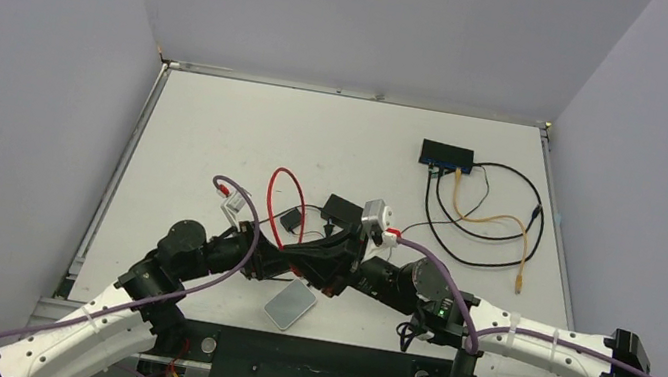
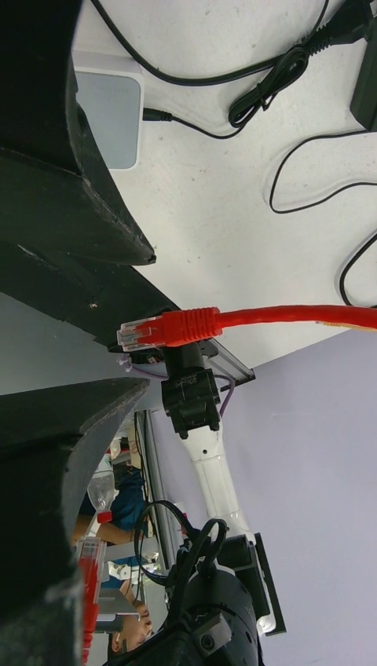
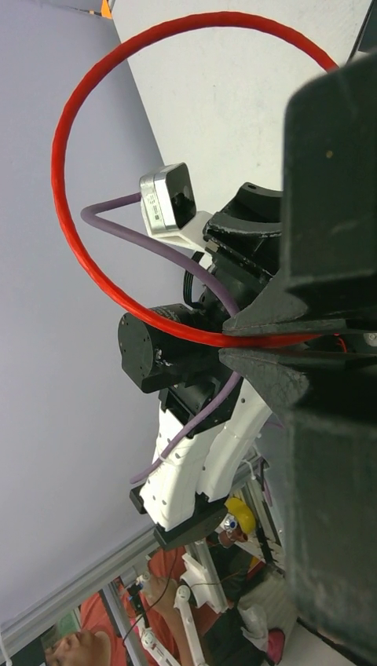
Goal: Insert the plug into the switch port
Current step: Pick up the connector from the center of the board.
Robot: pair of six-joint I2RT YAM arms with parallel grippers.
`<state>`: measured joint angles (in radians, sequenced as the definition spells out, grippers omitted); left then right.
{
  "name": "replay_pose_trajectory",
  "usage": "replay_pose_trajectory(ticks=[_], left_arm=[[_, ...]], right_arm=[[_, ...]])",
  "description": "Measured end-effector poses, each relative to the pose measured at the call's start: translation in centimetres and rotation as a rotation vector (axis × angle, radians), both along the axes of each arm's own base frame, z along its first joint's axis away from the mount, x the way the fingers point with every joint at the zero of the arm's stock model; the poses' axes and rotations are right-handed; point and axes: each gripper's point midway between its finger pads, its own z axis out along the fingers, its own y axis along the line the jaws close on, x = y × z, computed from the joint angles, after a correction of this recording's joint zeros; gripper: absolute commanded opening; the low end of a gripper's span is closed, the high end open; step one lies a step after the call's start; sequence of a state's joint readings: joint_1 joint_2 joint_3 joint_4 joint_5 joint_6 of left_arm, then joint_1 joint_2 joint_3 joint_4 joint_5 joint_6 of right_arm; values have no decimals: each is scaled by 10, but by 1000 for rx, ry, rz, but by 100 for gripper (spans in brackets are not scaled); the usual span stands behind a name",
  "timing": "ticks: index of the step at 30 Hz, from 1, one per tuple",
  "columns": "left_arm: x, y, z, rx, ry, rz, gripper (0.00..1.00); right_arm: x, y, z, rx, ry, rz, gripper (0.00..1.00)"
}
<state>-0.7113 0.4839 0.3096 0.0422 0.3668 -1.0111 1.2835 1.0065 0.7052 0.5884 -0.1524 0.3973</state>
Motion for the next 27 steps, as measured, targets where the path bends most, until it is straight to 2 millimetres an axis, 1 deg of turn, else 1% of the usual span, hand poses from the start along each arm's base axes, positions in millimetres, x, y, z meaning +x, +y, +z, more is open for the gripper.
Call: replay_pose_trajectory(ticks=[4, 9, 18, 20, 21, 27], left_arm=[[1, -1, -4, 8, 22, 0, 46], [1, -2, -5, 6, 34, -3, 40], [0, -3, -6, 6, 48, -12, 15], [-1, -3, -7, 7, 50, -16, 7], [-1, -3, -7, 7, 50, -18, 0], [-1, -4, -8, 12, 52, -25, 0]], right_arm=[[-1, 3, -3, -10, 0, -1, 0], [-2, 6, -6, -21, -5, 0, 0], [0, 7, -2, -14, -12, -13, 0], [2, 7, -2, -14, -12, -25, 0], [3, 6, -2, -14, -12, -30, 0], [8, 1, -2, -17, -3, -70, 0]])
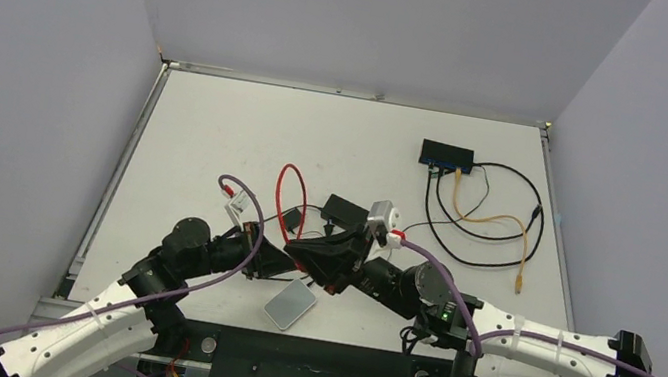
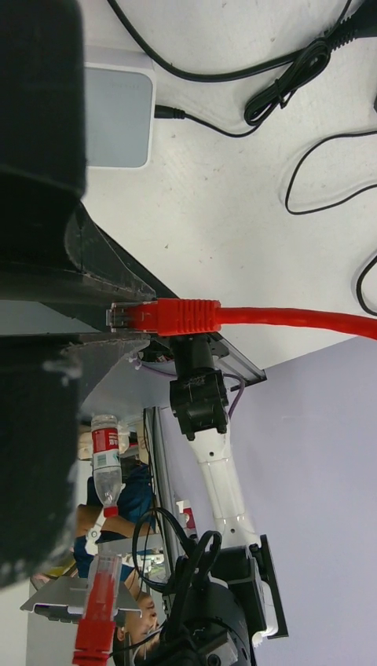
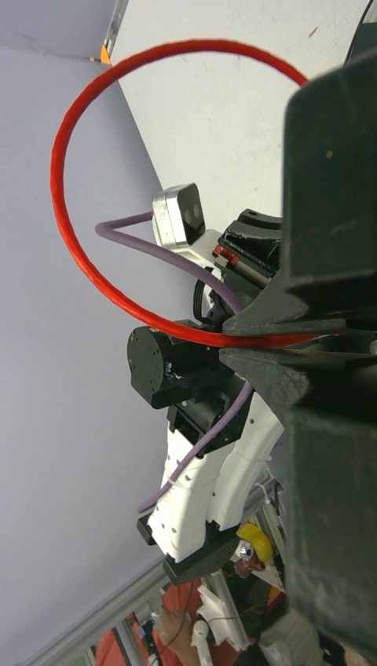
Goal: Insert the plug into the switch port
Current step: Pick up the connector from the center of the board.
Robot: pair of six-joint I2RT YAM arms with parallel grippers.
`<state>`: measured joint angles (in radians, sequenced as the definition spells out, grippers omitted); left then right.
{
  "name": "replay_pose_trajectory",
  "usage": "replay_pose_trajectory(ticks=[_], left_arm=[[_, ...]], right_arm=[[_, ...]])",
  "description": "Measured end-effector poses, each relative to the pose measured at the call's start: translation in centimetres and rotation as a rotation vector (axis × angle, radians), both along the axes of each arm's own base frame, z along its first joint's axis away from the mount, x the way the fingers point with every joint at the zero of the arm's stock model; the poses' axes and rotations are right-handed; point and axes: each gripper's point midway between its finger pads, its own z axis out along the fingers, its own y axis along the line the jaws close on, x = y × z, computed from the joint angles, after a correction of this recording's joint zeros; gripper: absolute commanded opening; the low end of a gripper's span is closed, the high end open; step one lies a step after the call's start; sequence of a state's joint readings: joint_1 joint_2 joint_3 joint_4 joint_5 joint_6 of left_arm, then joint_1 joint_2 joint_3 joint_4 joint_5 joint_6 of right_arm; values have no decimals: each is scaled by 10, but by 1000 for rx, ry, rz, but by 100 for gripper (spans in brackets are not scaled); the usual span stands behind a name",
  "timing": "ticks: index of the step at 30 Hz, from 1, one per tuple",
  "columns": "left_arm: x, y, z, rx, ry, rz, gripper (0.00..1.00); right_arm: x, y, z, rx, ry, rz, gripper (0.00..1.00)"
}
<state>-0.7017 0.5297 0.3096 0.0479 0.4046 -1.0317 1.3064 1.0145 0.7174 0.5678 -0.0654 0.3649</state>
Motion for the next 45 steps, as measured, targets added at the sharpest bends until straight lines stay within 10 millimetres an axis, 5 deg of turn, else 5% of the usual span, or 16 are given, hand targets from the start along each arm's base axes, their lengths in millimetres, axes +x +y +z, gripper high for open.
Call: replay_pose_trajectory(ticks=[8, 14, 23, 30, 39, 45], left_arm=[[7, -4, -10, 66, 17, -5, 0], [18, -11, -24, 160, 37, -23, 0], [36, -25, -51, 328, 46, -66, 0], [36, -35, -57, 444, -10, -109, 0], [13, -47, -50, 597, -144, -179, 0], [-7, -48, -50, 688, -216, -237, 0]], right_arm=[[18, -62, -18, 48, 65, -186, 0], [39, -136, -42, 153, 201, -396, 16], [59, -192, -92, 159, 398, -610, 35], [63, -212, -103, 76, 392, -689, 40], [63, -208, -40, -137, 212, -696, 42], [56, -195, -24, -297, 71, -622, 43]])
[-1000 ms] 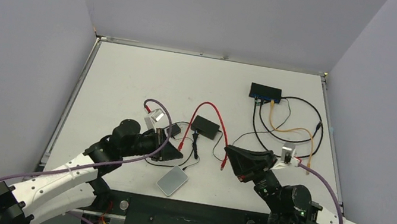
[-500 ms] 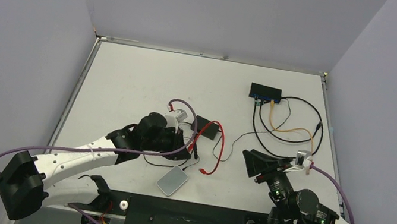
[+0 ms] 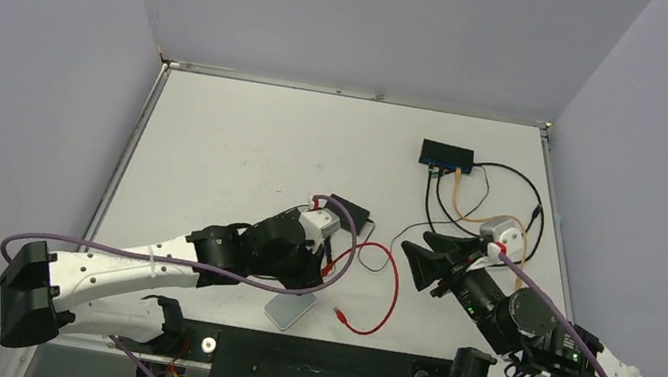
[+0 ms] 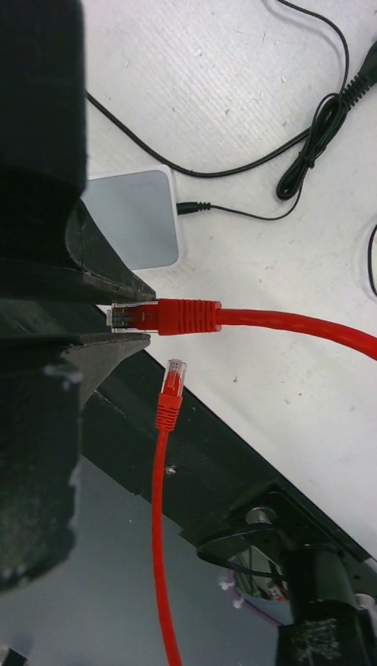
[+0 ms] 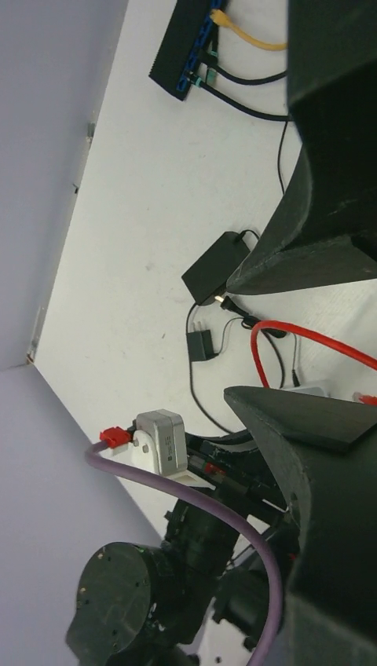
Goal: Insert the plug into the switch port
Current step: Pick up the connector from the center of the board.
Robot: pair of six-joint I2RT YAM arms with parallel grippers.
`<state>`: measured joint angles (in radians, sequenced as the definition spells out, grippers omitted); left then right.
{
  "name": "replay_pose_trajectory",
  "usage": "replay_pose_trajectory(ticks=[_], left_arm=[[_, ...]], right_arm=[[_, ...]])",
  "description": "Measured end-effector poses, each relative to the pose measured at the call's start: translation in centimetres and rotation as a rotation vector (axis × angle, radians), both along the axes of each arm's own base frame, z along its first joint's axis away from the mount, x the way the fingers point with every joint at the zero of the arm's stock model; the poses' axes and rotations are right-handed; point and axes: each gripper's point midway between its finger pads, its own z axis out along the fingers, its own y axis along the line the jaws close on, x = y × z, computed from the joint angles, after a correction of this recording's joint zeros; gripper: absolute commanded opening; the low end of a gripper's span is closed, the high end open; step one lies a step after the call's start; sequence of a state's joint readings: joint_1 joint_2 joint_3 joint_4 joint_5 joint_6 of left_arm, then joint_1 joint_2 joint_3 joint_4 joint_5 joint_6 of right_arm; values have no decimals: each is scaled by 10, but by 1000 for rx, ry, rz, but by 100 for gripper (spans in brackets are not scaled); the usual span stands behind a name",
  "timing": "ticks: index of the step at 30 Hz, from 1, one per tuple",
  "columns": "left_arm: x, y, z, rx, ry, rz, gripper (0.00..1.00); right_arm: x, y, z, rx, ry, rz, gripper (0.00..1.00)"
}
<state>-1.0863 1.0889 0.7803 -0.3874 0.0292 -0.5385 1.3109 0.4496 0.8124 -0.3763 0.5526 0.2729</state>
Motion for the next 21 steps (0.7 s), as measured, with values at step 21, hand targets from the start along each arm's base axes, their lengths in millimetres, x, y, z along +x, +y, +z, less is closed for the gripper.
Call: replay_pose_trajectory(ticks=[21], left_arm=[[-85, -7, 11, 234, -260, -288, 0]], right_arm=[[-83, 69, -91, -538, -87, 741, 45]])
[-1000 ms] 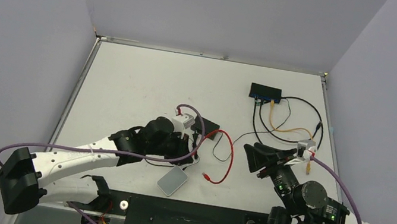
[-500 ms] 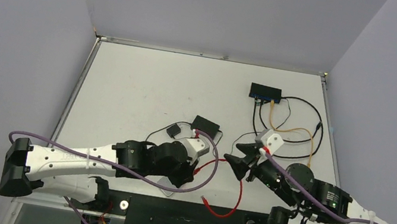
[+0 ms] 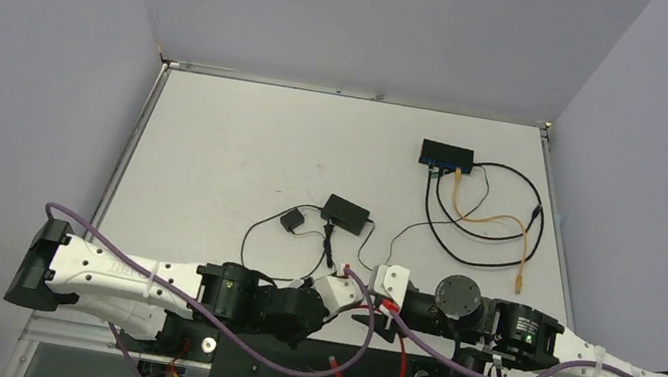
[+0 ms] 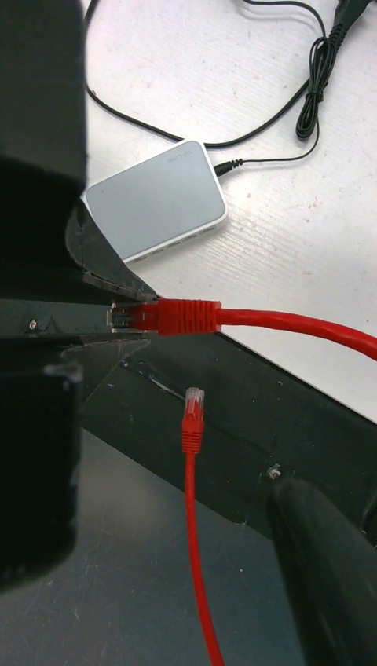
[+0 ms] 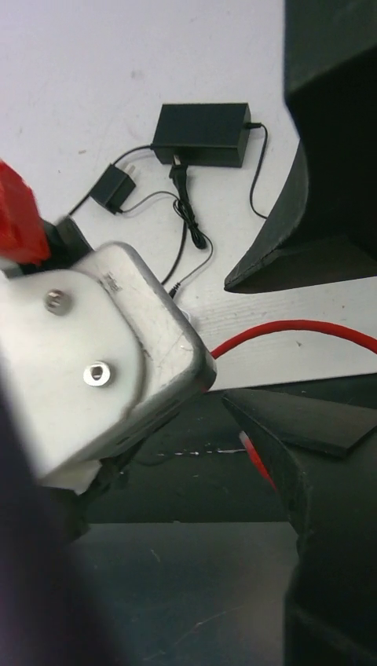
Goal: Insert the plug into the switch port
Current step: Pick up the connector from the center of the board.
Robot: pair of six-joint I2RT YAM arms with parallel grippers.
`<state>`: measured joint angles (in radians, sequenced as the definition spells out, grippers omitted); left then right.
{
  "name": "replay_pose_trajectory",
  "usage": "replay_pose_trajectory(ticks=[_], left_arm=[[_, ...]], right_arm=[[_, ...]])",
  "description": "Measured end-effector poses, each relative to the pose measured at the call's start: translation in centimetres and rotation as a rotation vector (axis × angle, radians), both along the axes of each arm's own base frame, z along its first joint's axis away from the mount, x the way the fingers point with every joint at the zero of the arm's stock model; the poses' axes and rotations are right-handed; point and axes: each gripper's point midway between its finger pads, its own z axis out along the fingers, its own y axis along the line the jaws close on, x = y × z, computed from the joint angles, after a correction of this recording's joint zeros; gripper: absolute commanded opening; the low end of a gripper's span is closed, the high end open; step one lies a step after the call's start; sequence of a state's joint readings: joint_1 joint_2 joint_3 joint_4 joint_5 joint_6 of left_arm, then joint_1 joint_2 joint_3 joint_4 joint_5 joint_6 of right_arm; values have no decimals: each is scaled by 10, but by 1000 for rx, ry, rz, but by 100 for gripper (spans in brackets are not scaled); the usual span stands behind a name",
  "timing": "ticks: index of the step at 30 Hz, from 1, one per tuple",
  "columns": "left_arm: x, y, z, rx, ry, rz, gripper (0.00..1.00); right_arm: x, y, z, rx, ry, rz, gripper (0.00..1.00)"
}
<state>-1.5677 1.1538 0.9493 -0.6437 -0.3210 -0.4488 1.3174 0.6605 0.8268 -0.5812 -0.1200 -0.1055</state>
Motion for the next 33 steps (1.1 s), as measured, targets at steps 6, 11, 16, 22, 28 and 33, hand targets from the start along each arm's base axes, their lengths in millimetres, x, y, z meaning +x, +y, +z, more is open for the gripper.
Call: replay_pose_trajectory(ticks=[6, 11, 16, 22, 28, 33], left_arm=[[-11, 1, 0, 10, -35, -40, 0], [-20, 1, 6, -7, -52, -74, 0], [-23, 1, 18, -50, -61, -84, 0], [-23, 5, 28, -79, -66, -88, 0], [-22, 8, 38, -117, -68, -85, 0], [-20, 10, 46, -153, -71, -78, 0]], right_arm=[[-13, 1, -31, -40, 7, 88, 45], [-15, 9, -27, -2, 5, 109, 45], [-16, 15, -35, -20, 12, 118, 45], [-16, 19, -44, -35, 22, 125, 41], [-17, 23, -39, -6, 18, 130, 18], [-21, 24, -42, -11, 25, 145, 0]])
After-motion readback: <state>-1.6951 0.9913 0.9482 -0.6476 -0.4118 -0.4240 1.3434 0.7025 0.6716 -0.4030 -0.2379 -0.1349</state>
